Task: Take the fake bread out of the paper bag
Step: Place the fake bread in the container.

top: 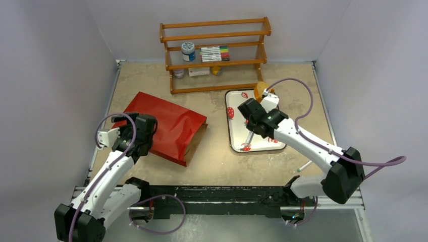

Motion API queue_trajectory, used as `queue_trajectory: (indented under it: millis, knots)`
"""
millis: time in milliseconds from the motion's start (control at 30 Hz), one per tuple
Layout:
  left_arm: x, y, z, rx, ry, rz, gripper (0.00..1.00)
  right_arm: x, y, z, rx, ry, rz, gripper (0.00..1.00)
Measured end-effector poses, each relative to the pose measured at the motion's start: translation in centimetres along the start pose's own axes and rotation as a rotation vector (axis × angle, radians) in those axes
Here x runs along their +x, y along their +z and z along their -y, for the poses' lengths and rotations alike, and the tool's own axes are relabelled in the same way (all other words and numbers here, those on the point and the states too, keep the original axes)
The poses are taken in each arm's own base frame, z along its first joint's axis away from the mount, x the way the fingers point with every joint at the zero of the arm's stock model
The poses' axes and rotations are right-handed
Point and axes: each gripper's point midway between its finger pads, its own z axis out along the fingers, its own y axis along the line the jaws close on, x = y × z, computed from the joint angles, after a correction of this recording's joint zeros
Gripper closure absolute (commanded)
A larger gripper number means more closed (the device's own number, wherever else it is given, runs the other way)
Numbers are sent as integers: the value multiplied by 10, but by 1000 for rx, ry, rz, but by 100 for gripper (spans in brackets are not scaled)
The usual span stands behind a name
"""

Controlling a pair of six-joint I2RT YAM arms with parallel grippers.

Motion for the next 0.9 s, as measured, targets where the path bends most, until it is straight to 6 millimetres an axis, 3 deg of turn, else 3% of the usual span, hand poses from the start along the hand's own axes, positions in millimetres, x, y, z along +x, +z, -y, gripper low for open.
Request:
queue_trajectory:
  millis: [200, 367, 500, 567, 767, 900]
  knots:
    - [-8, -4, -3, 0, -3, -4, 10, -1, 60, 31, 98, 13, -22, 100]
    - [-18, -8, -8, -5, 9, 2, 10, 3, 93, 30, 102, -3, -44, 100]
    - [-26, -10, -11, -9, 21, 10, 10, 16, 105, 23, 61, -22, -78, 97]
    - [-30, -12, -11, -8, 20, 14, 10, 25, 107, 25, 53, -33, -96, 91]
    - [-39, -14, -15, -10, 26, 23, 10, 47, 113, 35, 51, -55, -137, 52]
    - [-40, -15, -17, -15, 30, 24, 9, 52, 111, 37, 43, -54, -151, 45]
